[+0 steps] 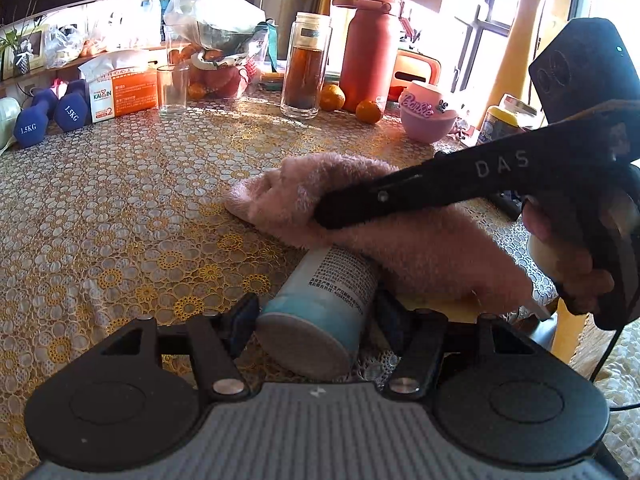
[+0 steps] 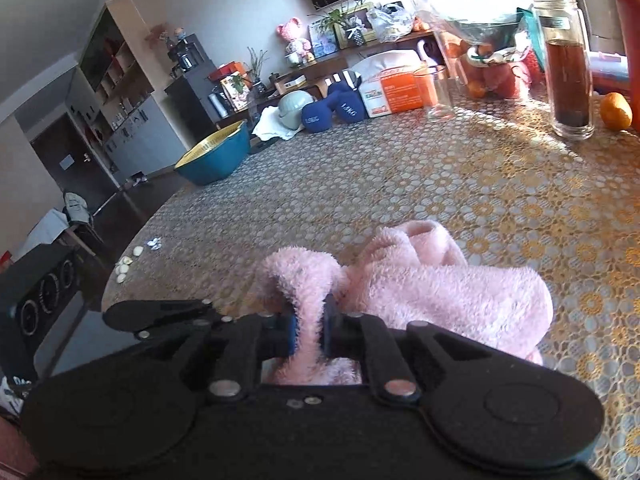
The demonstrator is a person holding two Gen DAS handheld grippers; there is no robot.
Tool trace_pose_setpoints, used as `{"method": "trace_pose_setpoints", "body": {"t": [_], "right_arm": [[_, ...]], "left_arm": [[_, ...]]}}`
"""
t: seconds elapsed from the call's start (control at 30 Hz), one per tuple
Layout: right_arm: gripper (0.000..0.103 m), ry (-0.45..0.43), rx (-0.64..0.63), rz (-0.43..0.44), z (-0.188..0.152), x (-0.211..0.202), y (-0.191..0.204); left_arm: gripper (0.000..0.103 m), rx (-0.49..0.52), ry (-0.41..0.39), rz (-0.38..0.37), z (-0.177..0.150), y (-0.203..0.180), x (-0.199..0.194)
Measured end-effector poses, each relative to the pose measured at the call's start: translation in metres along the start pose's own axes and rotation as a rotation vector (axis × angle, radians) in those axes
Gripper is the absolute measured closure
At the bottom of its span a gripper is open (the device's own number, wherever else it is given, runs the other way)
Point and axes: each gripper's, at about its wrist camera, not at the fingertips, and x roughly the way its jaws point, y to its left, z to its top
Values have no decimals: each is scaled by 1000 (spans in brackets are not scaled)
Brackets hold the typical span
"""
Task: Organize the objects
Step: 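Lift the towel with the right tool and rub it down over the bottle, then raise the towel again and wipe it along the bottle with the right tool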
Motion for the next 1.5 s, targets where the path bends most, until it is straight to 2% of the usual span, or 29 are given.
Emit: {"method": "trace_pose_setpoints", "body": {"t": [0.3,0.4,0.47,0.57,0.8,0.9,1.03,1.17,1.33,1.5], "right_arm": [[95,-47,53,-81,2,-14,-31],[95,-50,54,-155,1,-16,-37],[95,-59,88,-127,0,-19,-46],[95,-68,85,-141,-5,-22,-44],[95,-53,-121,-308,-14,-26,-12],[92,-26,-138,-340,-19,-30,-15],[92,-12,-146,-459,-26,-40,-24],[92,-66,-149,-527,-25,-62,-28],[91,-185,-178,-452,-11,-86,-9],[91,-206,-256,-322,1,-82,20]], "left_arm": [[40,11,1,-2,0,-2,0],[40,19,0,0,0,-3,0],[40,42,-4,9,0,-6,-1],[40,58,-2,15,0,-8,0],[40,43,4,12,0,-5,0],[40,42,5,14,0,-6,0],[40,28,4,9,0,-4,1],[40,33,2,13,-1,-5,1],[40,33,2,14,-1,-5,1],[40,31,1,13,-1,-5,1]]}}
